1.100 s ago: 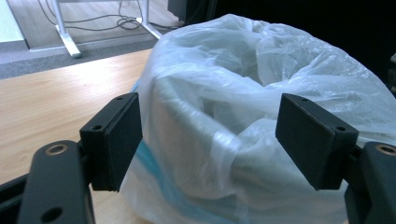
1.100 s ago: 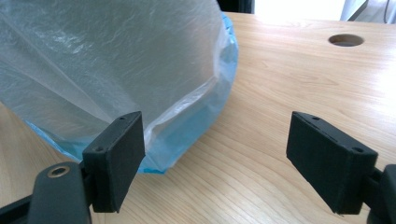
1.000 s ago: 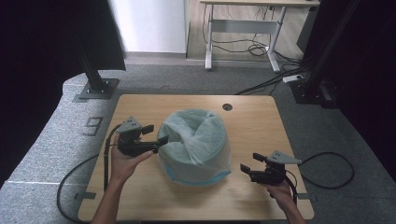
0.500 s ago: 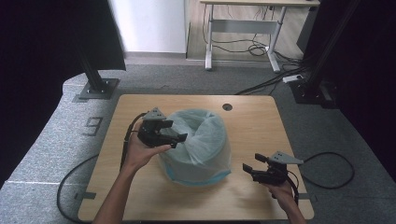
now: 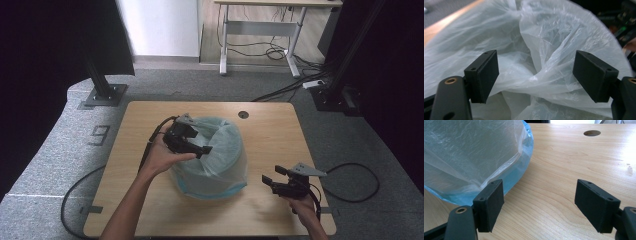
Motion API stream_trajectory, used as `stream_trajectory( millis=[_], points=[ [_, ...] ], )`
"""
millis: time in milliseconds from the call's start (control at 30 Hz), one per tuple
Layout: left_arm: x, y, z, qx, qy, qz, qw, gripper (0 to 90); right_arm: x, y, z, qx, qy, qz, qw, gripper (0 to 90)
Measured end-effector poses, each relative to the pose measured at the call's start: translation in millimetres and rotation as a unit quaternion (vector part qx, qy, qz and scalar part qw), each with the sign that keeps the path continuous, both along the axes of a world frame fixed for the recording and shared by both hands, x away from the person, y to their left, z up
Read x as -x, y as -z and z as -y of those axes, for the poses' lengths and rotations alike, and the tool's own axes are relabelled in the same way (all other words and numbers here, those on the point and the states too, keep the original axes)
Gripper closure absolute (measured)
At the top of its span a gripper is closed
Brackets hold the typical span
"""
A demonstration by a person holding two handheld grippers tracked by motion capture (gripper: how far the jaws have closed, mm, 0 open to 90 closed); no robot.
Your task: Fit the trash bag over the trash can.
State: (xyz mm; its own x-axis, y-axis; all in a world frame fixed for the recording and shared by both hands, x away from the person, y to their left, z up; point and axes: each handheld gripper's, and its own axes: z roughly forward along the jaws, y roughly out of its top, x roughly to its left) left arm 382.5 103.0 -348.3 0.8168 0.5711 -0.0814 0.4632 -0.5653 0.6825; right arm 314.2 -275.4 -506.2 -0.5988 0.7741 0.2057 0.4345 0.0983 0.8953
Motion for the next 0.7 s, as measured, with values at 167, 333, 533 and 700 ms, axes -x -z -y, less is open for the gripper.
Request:
stream_trajectory(
  millis=[167, 333, 533, 700],
  points=[
    [-4.1, 3.5, 9.8, -0.033, 0.008, -0.008, 0.9994, 23.0, -0.6, 0.8, -0.8, 0.004, -0.003, -0.001, 1.0000, 23.1],
    [-7.5, 8.1, 18.8, -0.061, 0.010, -0.016, 0.9980, 24.0, -0.8, 0.6, -0.1, 0.001, 0.001, -0.005, 1.0000, 23.1],
    [-11.4, 9.3, 27.3, -0.084, 0.017, -0.027, 0.9960, 24.6, -0.4, -0.1, -1.1, 0.003, 0.000, -0.006, 1.0000, 23.1],
    [-16.5, 12.8, 32.2, -0.099, 0.017, -0.044, 0.9939, 24.8, -0.7, 0.5, -0.8, 0.003, 0.001, -0.009, 1.0000, 23.1]
  ],
)
